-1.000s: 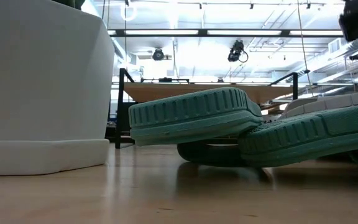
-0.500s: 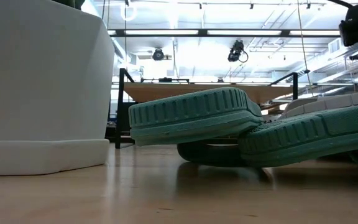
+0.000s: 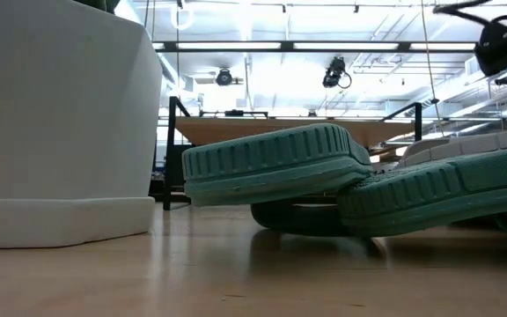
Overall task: Pick and place slides into the shelf
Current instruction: Put the right gray slides on the shelf
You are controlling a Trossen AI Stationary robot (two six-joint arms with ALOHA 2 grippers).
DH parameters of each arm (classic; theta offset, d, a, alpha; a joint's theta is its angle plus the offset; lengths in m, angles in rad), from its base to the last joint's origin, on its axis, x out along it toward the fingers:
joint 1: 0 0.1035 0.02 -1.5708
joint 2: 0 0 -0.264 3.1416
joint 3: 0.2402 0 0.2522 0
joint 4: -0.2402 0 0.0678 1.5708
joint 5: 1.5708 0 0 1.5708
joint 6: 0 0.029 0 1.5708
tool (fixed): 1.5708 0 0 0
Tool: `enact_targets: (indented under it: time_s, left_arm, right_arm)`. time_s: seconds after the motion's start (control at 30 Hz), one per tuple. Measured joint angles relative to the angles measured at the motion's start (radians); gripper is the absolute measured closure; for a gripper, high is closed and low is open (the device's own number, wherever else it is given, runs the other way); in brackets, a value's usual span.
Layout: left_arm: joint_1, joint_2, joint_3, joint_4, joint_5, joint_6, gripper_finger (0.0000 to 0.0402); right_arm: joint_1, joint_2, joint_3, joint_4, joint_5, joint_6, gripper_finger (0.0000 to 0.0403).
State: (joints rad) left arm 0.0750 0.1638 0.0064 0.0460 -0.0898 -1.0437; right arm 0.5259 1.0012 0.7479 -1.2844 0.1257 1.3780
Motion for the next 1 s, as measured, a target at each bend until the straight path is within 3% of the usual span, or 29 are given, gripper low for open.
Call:
enact_targets:
  time_s: [0.47,0.67,0.8,0.93,1.0]
  left_arm:
    - [0.000,0.000,0.000,0.001,0.000,0.008,0.0325]
    - [0.000,0.000,0.000,0.001,0.000,0.008,0.0322]
    - [0.000,0.000,0.000,0.002,0.000,0.008,0.0324]
    - [0.000,0.000,0.000,0.002,0.000,0.008,0.0330]
    - [0.000,0.000,0.000,0.002,0.000,0.008,0.0333]
  right_arm:
    - [-0.029,0.270,-0.018,0.006,0.019,0.092,0.0128]
    - [-0.034,0.357,-0.040,0.106,-0.020,0.080,0.0135]
    - [-0.034,0.345,-0.040,0.120,-0.049,0.087,0.0199]
    - [-0.031,0.279,-0.040,0.126,-0.055,0.091,0.0323]
    - [-0.032,0.233,-0.040,0.122,-0.054,0.086,0.0335]
